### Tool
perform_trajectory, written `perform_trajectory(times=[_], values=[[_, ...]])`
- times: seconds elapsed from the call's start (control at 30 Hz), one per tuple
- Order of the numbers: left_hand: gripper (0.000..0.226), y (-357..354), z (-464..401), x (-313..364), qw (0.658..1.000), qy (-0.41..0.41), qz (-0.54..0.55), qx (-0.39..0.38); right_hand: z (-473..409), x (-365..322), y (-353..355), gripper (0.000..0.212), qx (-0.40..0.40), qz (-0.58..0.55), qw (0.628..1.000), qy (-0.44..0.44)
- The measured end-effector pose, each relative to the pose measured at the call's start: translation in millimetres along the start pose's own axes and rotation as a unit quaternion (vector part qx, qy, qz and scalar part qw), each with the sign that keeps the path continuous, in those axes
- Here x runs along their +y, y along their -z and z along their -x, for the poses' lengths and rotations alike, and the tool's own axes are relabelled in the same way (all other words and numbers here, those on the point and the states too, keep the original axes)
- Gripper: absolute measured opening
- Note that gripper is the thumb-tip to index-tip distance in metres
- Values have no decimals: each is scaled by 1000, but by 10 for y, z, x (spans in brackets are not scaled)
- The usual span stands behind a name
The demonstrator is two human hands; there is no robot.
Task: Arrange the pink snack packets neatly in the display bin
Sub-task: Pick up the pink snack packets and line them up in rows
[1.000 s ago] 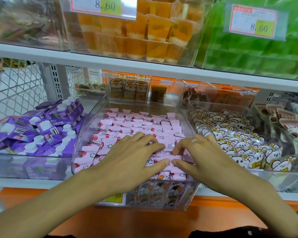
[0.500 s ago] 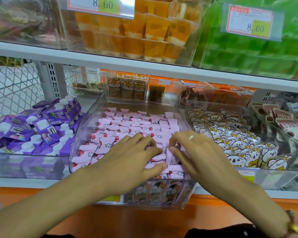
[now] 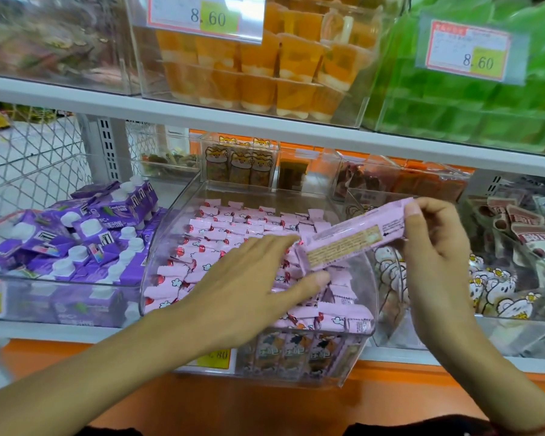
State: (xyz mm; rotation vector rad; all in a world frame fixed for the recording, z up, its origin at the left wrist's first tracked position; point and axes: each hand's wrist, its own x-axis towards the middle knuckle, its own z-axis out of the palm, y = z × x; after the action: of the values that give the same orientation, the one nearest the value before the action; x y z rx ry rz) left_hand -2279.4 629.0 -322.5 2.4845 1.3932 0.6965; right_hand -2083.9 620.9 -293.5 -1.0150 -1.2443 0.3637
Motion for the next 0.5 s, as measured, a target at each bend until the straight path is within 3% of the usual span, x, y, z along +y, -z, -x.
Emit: perform_trajectory(times=[0.07,0.17,0.27,0.33,0.4,0.5], values=[[79,56,8,52,995,-5,95,29,16,15,-26,11,-26,-10,999,-39],[55,110,5,126,984,-38,168,53,36,9,-66,12,-58,-29,997,-47],[32,156,-28,125,962,-20,265,58,21,30,-46,10,-88,12,995,-34],[22,183,-64,106,926,42,370,59,34,38,-17,19,-124,92,988,25],[14,206,-126,98,876,145,456,56,73,23,-5,49,-168,171,962,129],[40,208,-204,101,830,234,507,19,121,14,-37,62,-232,286,889,271]])
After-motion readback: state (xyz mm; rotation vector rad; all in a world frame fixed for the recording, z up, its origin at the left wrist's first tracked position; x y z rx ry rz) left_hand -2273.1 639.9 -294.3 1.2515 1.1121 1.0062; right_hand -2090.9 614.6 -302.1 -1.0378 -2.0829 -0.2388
